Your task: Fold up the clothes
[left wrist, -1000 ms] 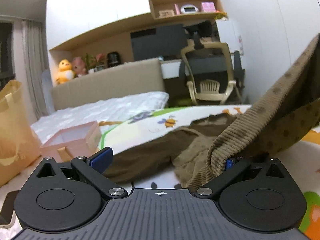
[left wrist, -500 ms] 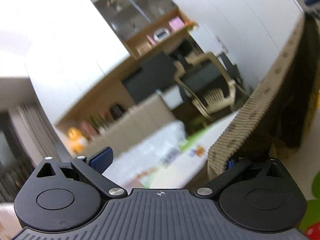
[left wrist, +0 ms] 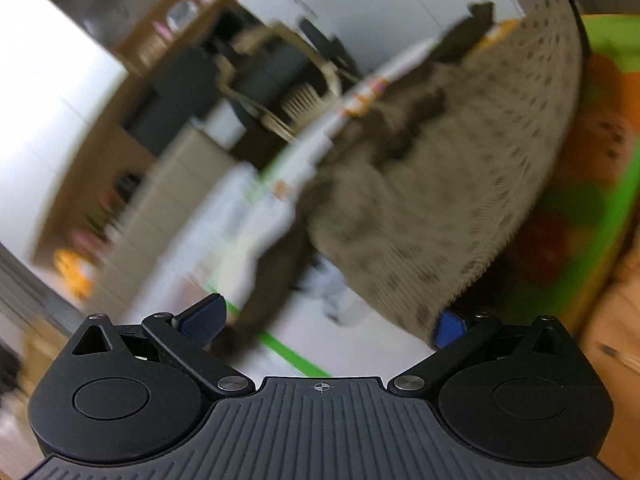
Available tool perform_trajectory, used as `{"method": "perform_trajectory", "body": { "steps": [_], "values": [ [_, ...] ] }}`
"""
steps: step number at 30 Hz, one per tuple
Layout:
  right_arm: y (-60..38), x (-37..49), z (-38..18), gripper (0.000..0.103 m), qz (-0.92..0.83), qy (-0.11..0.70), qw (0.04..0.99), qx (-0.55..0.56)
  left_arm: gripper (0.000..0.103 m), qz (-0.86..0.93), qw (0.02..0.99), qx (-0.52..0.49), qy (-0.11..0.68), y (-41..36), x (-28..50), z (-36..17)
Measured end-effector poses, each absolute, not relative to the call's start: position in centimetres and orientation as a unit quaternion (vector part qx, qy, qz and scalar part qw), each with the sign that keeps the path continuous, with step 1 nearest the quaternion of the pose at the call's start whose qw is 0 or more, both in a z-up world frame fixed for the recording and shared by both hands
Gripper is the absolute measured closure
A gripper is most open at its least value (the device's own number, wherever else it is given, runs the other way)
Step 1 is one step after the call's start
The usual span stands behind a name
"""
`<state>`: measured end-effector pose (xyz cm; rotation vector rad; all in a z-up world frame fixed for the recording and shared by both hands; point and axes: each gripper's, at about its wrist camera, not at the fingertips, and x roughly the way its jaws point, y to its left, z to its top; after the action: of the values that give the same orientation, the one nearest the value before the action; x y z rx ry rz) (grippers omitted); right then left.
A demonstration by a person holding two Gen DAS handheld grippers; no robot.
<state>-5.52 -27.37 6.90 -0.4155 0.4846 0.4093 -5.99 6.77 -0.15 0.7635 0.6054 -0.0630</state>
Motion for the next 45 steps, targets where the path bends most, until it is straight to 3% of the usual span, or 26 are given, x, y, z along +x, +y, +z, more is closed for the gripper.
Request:
{"method": "perform_trajectory", "body": {
  "steps": [6,8,13,18,22,28,35,39,42,45],
  "values": [
    [-28.1,-6.2,6.8,0.016,0.254,0.239,0.917,-0.195,0.0,-0.07,0.896,0.279,0.339,8.8,-5.7,-0.8],
    [-28.6,-6.1,8.5,0.001,0.293,0.213,0.918,-0.16,0.0,-0.08,0.912,0.218,0.337,10.3,-5.0,1.1],
    [-26.1,-2.8,12.3,0.0,0.381,0.16,0.907,-0.083,0.0,-0.089,0.943,-0.042,0.318,15.4,0.6,4.6],
    [-20.4,5.7,11.1,0.0,0.389,0.224,0.891,-0.066,0.0,-0.076,0.918,-0.235,0.311,18.6,7.6,3.4],
    [-17.4,13.0,9.1,0.0,0.309,0.258,0.911,-0.088,0.0,-0.075,0.911,-0.242,0.326,17.6,13.4,2.0],
    [-17.0,24.7,8.6,0.014,0.305,0.35,0.884,0.051,0.0,-0.138,0.904,-0.251,0.317,17.1,19.3,2.0],
    [-13.2,34.2,4.3,0.015,0.32,0.449,0.823,0.136,0.0,-0.093,0.902,-0.273,0.321,20.7,23.1,-1.2],
    [-10.3,36.8,4.1,0.016,0.303,0.41,0.851,0.129,0.0,-0.048,0.909,-0.274,0.311,23.3,22.7,-2.2],
    [-10.9,39.0,3.9,0.019,0.235,0.354,0.886,0.185,0.0,-0.013,0.912,-0.274,0.304,25.3,22.4,-2.9],
    [-11.0,40.2,2.3,0.019,0.229,0.378,0.874,0.201,0.0,0.017,0.915,-0.273,0.296,27.0,22.0,-3.4]
  ]
}}
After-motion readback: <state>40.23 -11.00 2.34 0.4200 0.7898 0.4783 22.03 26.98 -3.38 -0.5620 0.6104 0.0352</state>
